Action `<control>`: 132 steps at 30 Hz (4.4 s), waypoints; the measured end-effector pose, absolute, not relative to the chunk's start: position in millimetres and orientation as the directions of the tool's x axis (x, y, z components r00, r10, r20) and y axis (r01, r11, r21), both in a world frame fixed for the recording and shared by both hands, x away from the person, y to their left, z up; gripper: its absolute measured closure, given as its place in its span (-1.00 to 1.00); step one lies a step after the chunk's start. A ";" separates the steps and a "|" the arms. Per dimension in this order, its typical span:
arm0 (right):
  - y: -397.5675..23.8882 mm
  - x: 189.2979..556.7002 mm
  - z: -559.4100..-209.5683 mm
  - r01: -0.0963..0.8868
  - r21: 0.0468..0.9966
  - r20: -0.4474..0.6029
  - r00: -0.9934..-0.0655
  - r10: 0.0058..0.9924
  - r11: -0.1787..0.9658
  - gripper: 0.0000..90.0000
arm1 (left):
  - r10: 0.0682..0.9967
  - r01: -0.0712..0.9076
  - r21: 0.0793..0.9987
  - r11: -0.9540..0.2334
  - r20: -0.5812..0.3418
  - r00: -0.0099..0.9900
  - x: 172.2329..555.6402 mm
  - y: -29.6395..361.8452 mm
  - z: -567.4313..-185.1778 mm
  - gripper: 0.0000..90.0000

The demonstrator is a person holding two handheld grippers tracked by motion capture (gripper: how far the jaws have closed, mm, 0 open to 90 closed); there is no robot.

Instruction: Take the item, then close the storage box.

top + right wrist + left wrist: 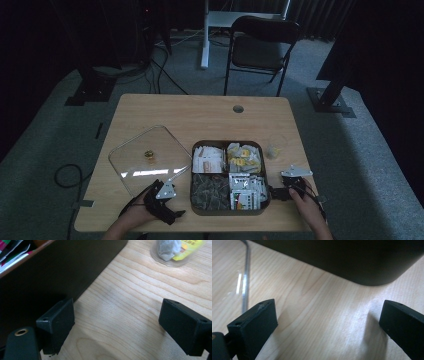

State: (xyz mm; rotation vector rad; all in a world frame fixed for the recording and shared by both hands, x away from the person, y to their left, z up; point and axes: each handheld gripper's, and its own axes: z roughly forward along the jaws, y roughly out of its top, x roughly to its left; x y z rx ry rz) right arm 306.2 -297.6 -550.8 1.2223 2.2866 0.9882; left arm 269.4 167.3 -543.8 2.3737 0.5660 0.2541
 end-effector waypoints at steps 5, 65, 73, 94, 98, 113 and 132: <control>-297.5 306.3 -550.7 0.574 0.725 0.008 -0.558 0.830 0.379 -0.72 | 0.474 0.340 0.664 -0.666 0.025 0.880 269.8 170.8 -540.4 -0.96; -297.5 306.1 -550.7 0.575 0.725 0.008 -0.558 0.830 0.380 -0.72 | 0.872 0.477 0.827 -0.297 0.031 0.489 321.6 230.2 -511.8 -0.92; -297.5 306.0 -550.7 0.575 0.725 0.008 -0.558 0.830 0.380 -0.72 | 0.891 0.487 0.825 -0.288 0.044 0.452 332.3 229.1 -515.2 -0.92; -297.5 306.0 -550.7 0.575 0.725 0.008 -0.558 0.830 0.380 -0.72 | 0.939 0.583 0.772 -0.253 0.052 0.340 364.1 235.1 -524.7 -0.58; -297.5 306.0 -550.7 0.575 0.725 0.008 -0.558 0.830 0.380 -0.72 | 0.934 0.573 0.773 -0.271 0.067 0.351 364.7 233.1 -526.2 -0.31; -297.5 306.0 -550.7 0.574 0.725 0.008 -0.558 0.830 0.380 -0.71 | 0.948 0.616 0.755 -0.224 0.023 0.316 372.8 232.5 -534.1 0.06; -297.5 305.7 -550.7 0.574 0.726 0.008 -0.558 0.830 0.379 -0.71 | 0.956 0.614 0.759 -0.217 0.038 0.291 368.8 239.7 -522.5 0.30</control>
